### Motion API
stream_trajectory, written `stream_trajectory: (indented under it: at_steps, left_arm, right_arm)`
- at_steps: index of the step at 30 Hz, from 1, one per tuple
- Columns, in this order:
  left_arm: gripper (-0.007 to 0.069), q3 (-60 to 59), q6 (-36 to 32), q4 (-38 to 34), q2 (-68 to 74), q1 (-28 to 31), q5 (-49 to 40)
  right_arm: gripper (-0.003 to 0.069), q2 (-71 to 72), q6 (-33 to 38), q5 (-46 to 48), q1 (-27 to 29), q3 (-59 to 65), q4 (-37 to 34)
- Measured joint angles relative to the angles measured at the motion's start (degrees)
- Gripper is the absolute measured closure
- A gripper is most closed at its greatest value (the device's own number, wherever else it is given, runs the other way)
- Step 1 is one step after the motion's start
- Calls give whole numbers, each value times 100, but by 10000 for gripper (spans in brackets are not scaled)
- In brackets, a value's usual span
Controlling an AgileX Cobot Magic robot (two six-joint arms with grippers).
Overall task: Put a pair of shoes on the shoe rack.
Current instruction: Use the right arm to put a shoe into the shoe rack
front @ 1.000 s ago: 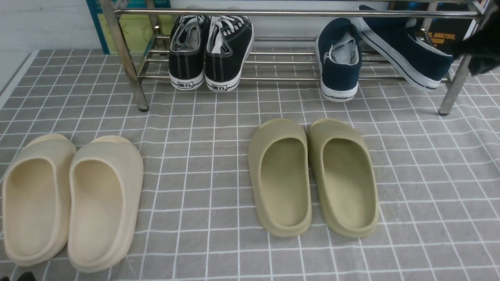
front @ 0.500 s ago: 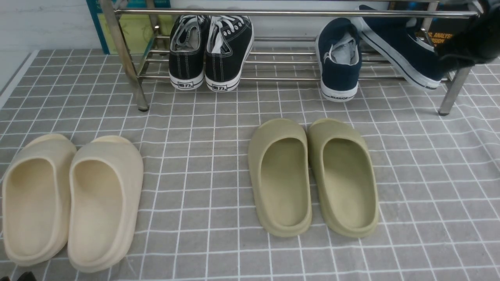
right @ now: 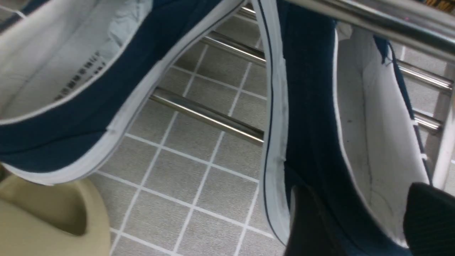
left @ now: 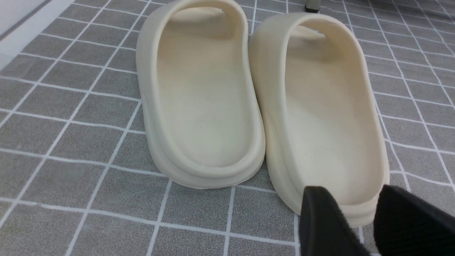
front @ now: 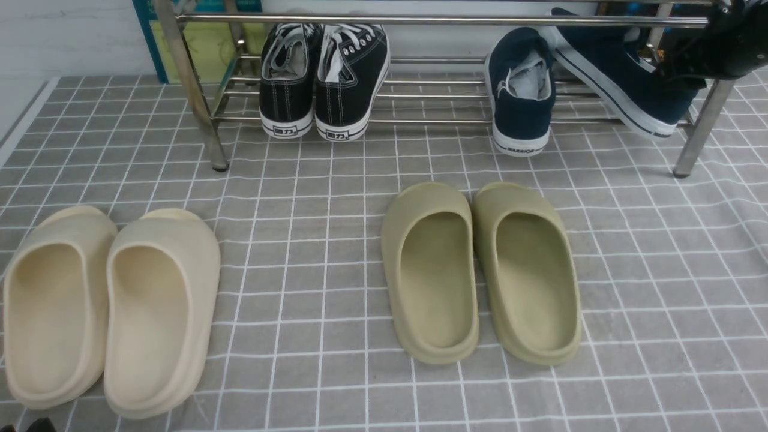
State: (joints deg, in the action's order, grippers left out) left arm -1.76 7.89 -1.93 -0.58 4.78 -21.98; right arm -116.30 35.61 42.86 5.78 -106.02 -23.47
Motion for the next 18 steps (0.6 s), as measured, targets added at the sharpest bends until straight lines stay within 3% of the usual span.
stream_trajectory:
  at_steps: [7, 15, 18]
  left_arm:
    - [386, 0, 0, 0, 0, 0, 0]
    - [386, 0, 0, 0, 0, 0, 0]
    - [386, 0, 0, 0, 0, 0, 0]
  right_arm:
    - [266, -17, -700, -78, -64, 0, 725]
    - [269, -115, -791, -122, -95, -51, 710]
    - [307, -139, -623, -122, -153, -51, 684]
